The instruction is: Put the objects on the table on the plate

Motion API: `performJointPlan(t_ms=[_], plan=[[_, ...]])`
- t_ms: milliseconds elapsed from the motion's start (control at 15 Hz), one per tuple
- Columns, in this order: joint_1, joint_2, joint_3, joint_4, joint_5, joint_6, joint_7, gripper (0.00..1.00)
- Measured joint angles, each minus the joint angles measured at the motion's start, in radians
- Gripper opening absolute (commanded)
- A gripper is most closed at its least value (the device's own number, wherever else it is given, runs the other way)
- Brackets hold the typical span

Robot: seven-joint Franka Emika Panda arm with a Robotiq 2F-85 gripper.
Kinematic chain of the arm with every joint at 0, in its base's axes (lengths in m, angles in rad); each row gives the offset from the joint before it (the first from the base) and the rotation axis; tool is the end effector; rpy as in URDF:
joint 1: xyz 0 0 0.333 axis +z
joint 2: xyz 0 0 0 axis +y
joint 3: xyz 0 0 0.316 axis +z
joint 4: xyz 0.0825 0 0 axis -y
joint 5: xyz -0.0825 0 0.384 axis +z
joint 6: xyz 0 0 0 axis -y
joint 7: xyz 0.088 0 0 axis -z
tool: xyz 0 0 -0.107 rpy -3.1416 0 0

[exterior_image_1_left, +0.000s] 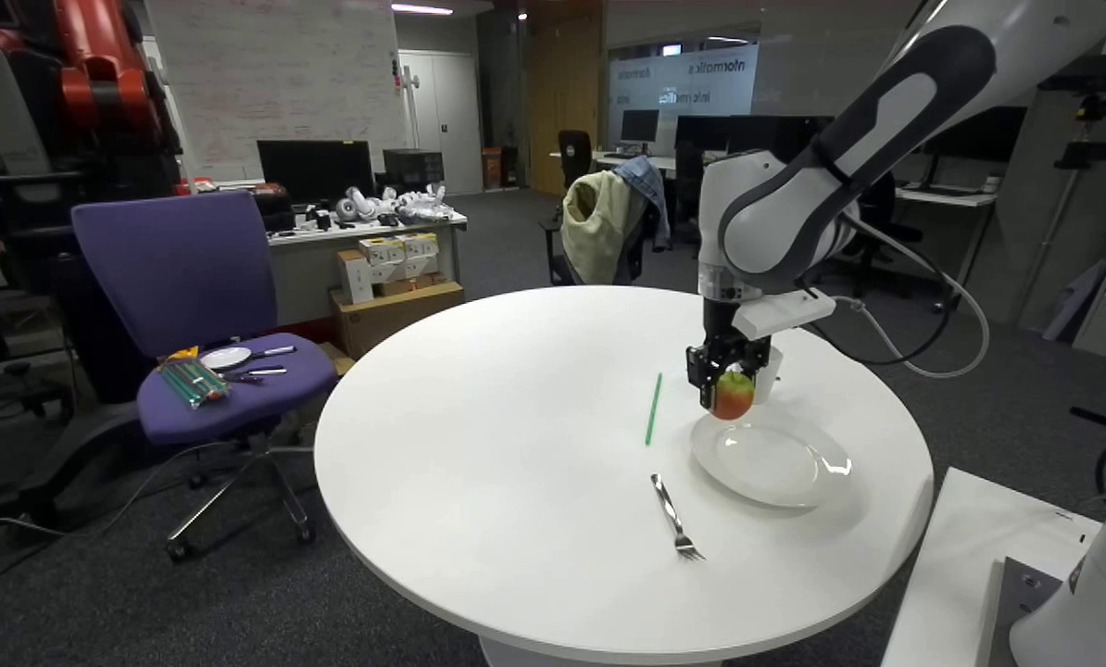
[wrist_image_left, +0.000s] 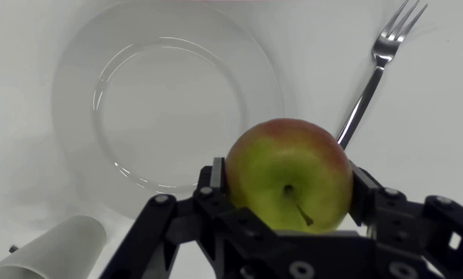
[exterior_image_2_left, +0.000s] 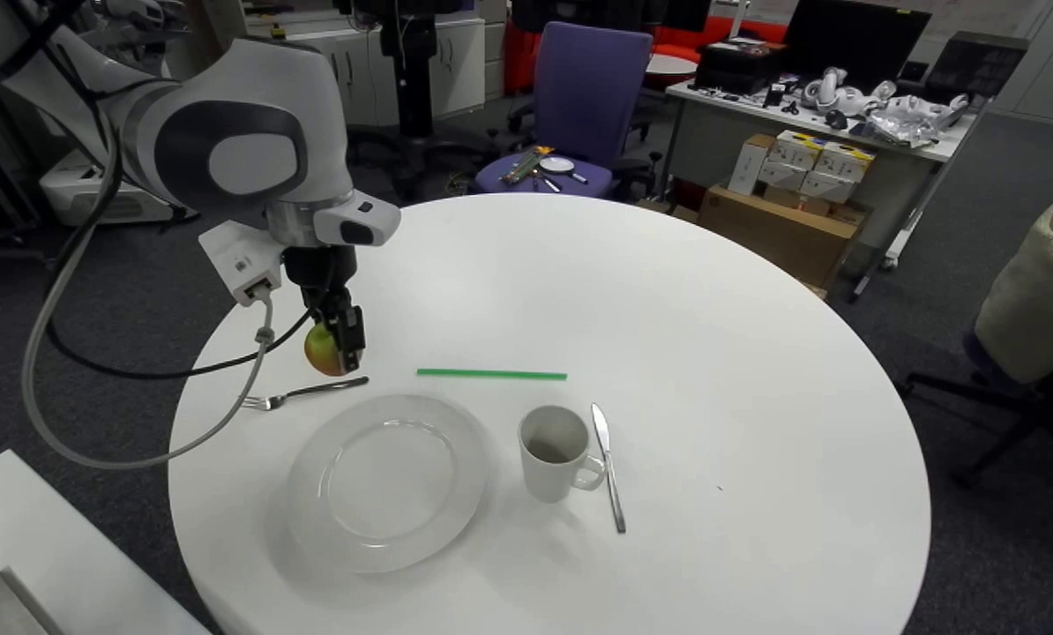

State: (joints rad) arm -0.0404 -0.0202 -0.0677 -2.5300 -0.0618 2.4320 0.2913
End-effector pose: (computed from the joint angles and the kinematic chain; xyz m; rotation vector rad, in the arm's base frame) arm 0.4463 -0.0485 0.2759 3.0479 -0.5403 -0.1147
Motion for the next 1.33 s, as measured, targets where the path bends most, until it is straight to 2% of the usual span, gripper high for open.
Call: performJointPlan(t_ms=[667,1333], plan=[[-0.028,0.098,-0.033,0.012,-0.021,0.0,0.05,0.49],[-0.028,0.233,-0.076,0.097,-0.021,0.0,0.069,0.49]])
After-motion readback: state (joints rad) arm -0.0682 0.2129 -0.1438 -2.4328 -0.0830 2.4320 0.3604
